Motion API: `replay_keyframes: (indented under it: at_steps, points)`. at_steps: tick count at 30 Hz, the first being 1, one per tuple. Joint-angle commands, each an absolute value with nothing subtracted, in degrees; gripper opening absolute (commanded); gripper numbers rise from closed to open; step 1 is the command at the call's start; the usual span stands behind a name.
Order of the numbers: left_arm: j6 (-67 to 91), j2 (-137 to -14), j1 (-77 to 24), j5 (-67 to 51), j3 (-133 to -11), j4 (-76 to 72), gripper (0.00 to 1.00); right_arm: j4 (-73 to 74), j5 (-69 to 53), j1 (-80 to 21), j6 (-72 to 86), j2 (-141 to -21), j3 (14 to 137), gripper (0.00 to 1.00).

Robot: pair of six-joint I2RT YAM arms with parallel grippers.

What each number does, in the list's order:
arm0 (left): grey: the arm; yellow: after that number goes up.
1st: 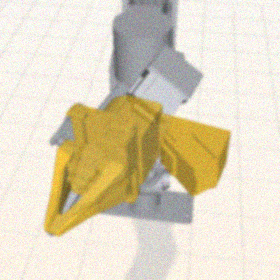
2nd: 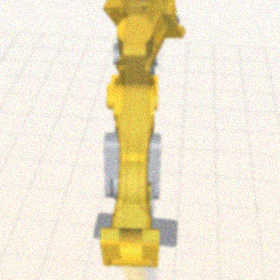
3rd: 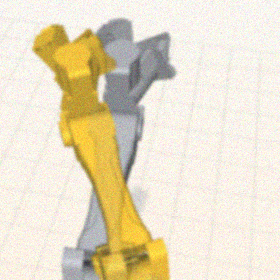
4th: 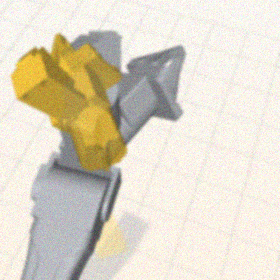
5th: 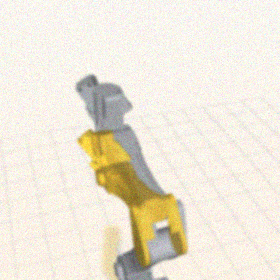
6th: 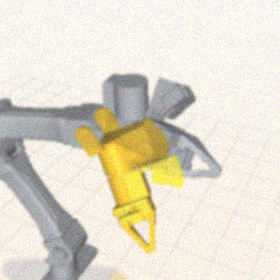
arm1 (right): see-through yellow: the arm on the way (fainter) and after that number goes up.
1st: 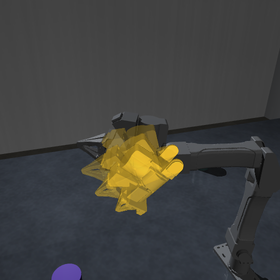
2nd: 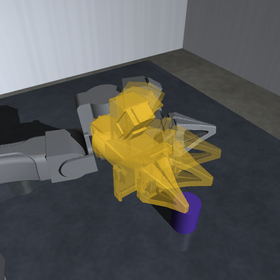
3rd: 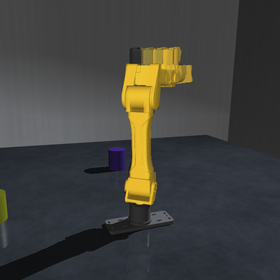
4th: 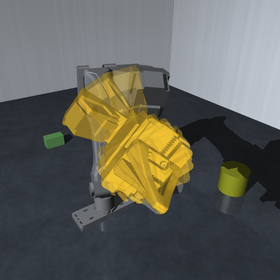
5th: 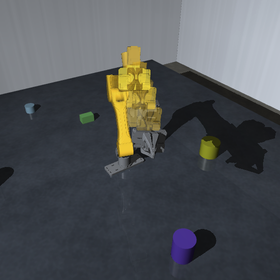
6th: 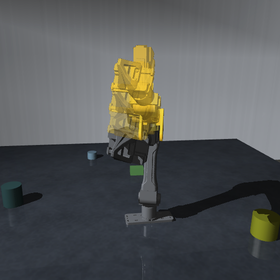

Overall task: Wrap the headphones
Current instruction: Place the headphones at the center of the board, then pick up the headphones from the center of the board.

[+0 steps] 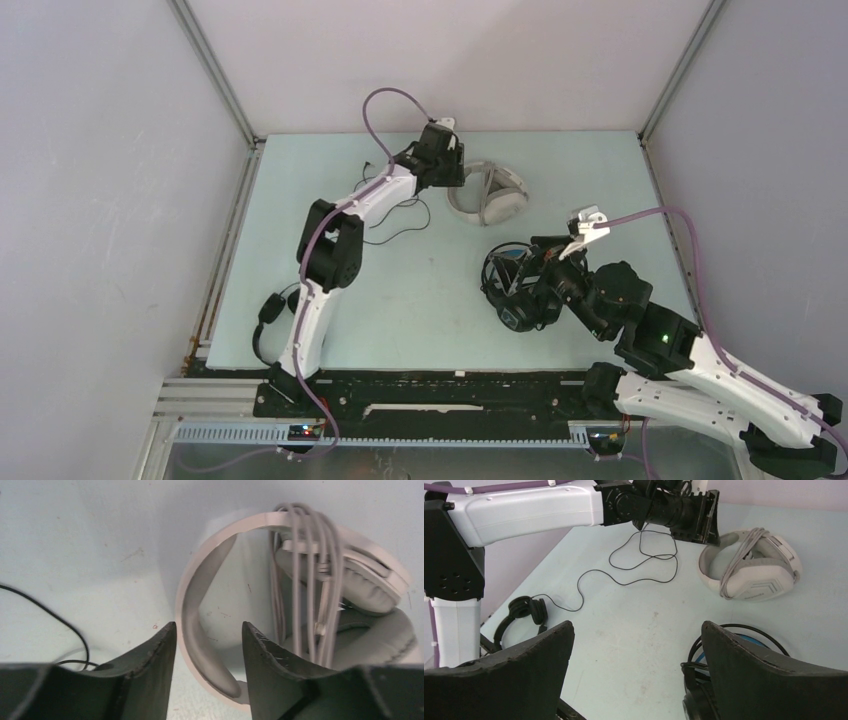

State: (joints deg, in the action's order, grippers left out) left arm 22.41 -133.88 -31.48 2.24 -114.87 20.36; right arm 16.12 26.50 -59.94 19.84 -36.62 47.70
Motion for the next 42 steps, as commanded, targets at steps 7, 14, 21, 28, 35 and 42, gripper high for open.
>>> replay_keyframes:
  at_steps: [7,14,21,28,35,42]
  points:
    - [17.0,-121.1,-30.7,-3.1,-113.7,28.1,0.78,15.2,24.7,-59.6,25.6,-39.2,48.1,1.0]
    - [12.4,-109.4,-30.6,-3.3,-103.8,33.7,1.0,18.5,26.2,-59.6,28.7,-43.9,47.8,0.99]
    - [15.6,-98.0,-30.5,3.2,-95.4,33.9,1.0,17.8,27.5,-59.7,31.3,-49.9,47.4,1.0]
    - [24.5,-83.1,-24.6,6.7,-79.9,30.7,1.0,16.5,21.6,-59.4,33.5,-50.9,47.2,0.99]
    - [36.2,-67.2,-15.3,17.6,-65.2,32.4,1.0,11.5,14.1,-59.3,33.3,-53.6,47.2,0.99]
    - [61.2,-58.8,-5.6,25.3,-57.3,49.4,0.97,10.2,11.0,-59.5,33.2,-53.4,47.0,1.0]
